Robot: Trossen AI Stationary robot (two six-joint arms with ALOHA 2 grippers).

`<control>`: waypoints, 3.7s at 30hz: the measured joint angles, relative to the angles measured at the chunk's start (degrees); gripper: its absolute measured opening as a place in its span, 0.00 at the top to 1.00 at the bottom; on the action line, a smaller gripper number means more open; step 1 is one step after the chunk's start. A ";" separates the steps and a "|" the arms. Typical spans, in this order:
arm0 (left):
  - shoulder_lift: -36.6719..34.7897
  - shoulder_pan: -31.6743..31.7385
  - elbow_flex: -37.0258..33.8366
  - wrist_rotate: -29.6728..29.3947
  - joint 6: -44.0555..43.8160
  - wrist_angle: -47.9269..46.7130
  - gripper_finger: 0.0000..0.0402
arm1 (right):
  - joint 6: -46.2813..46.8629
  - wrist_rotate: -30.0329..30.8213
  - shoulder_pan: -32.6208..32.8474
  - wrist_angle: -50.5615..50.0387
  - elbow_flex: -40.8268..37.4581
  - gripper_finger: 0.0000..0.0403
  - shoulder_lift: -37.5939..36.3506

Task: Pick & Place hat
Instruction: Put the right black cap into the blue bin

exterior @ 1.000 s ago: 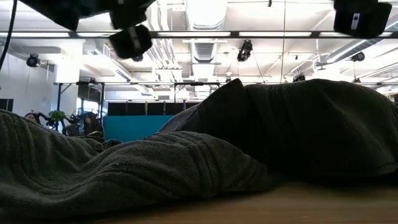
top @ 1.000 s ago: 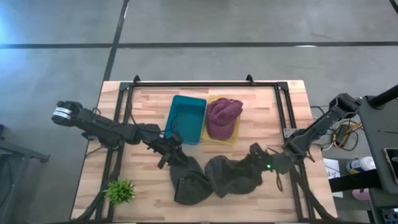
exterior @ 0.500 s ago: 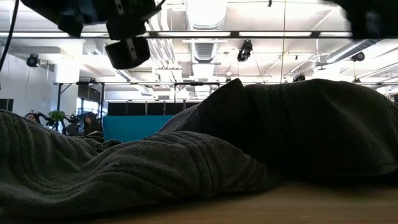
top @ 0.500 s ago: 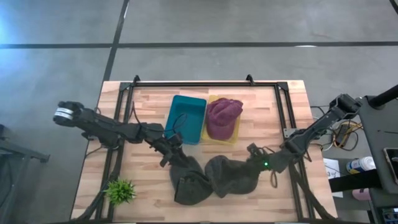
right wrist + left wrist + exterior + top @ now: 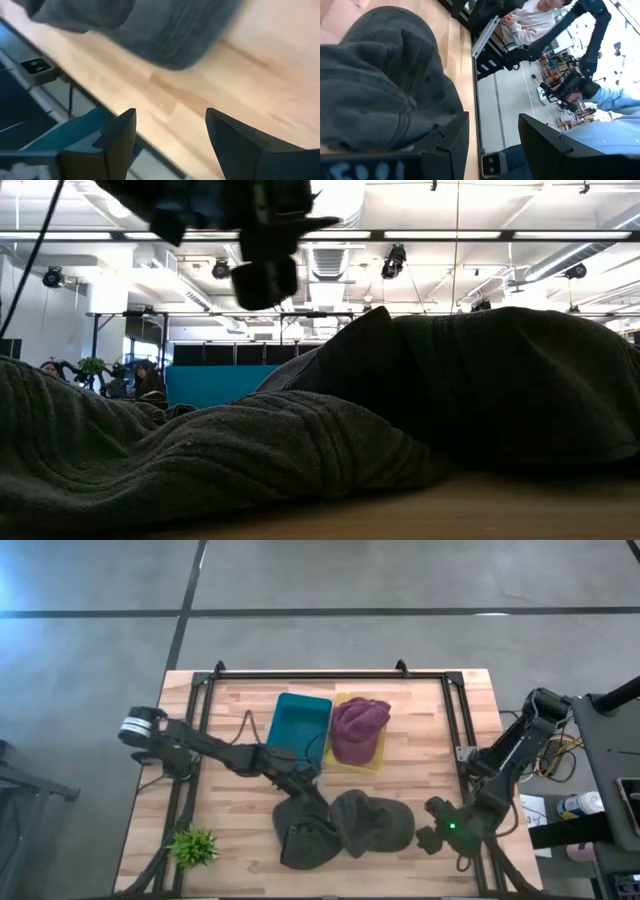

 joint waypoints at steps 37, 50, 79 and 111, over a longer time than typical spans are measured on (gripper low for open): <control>23.16 -4.17 21.14 -5.63 3.20 -16.13 0.59 | -22.01 20.30 -5.01 37.48 -18.95 0.43 0.97; 24.07 -4.17 22.34 -8.64 5.01 -16.21 0.59 | -32.15 19.23 -8.39 47.42 -17.43 0.62 9.21; -0.15 -8.31 36.26 -21.32 7.23 -28.06 0.59 | -92.82 24.87 -5.89 -49.04 41.44 0.97 16.93; 31.04 -7.73 42.76 -20.94 10.77 -28.59 0.59 | -125.32 42.16 3.40 -58.98 52.67 0.97 35.59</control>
